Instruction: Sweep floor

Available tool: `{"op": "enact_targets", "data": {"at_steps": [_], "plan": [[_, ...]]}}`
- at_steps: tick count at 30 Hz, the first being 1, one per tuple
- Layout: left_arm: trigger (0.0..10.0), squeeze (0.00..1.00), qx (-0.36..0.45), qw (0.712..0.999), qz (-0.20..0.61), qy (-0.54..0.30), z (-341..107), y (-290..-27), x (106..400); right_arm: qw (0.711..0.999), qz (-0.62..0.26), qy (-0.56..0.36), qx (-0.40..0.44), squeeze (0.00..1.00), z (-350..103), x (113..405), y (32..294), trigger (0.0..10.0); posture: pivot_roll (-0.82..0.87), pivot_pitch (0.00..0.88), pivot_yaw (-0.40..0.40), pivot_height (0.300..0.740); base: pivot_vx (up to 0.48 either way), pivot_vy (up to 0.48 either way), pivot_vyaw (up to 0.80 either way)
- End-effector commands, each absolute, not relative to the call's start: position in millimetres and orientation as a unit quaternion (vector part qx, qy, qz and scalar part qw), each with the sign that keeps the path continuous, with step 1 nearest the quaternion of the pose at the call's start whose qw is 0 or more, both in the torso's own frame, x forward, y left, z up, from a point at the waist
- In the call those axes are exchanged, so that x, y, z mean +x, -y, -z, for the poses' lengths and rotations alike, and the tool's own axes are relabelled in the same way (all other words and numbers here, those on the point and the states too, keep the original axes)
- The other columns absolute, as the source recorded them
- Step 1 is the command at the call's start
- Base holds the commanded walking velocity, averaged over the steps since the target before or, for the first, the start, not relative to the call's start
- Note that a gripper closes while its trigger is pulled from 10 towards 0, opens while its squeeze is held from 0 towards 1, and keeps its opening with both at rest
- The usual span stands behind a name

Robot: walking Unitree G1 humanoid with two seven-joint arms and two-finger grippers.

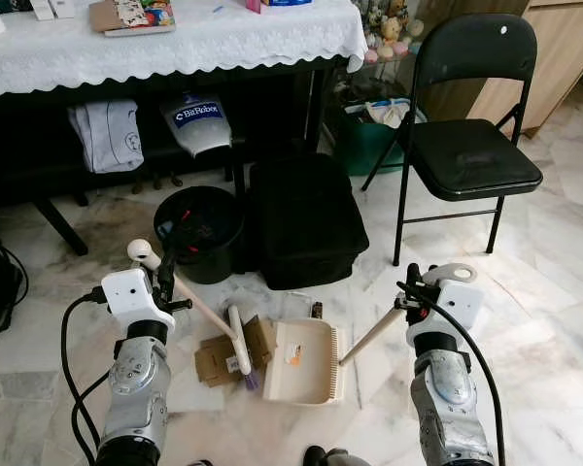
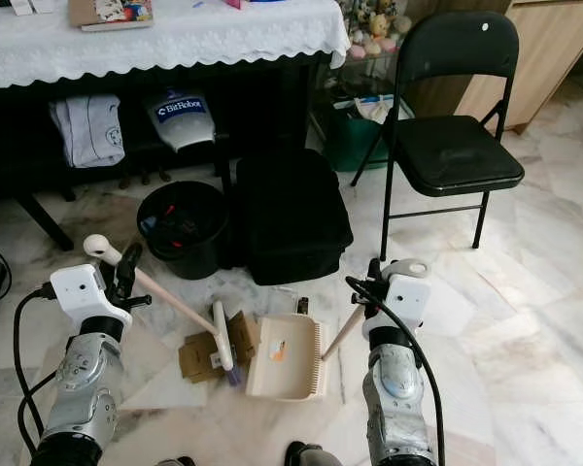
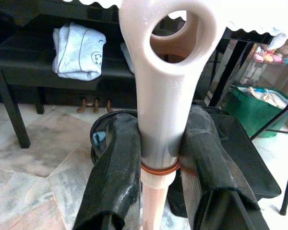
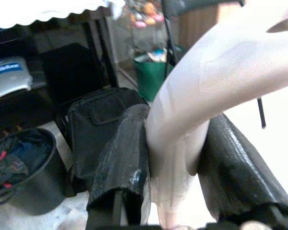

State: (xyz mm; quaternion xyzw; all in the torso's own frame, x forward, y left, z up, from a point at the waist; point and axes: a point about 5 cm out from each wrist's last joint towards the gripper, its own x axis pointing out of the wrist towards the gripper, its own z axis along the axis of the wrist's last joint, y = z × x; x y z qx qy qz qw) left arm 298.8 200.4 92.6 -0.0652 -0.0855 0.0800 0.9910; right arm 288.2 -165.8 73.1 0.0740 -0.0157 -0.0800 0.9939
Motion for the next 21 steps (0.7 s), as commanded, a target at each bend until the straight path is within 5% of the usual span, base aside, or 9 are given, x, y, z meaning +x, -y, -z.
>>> {"op": "enact_targets", "data": {"at_steps": [1,21], "plan": [[10.0,0.05,-0.053,0.992,-0.083,0.077,-90,-202,298,0.991,0.081,0.023,0.108,0.00,-78,290,165,10.0,-0.03,0.156,-0.057,0.740,0.000,0.000,0.00],[10.0,0.03,-0.021,0.989,0.135,-0.062,-78,-213,295,0.990,0.061,0.035,0.125,0.00,-92,298,164,10.0,-0.03,0.160,-0.062,0.740,0.000,0.000,0.00]]}}
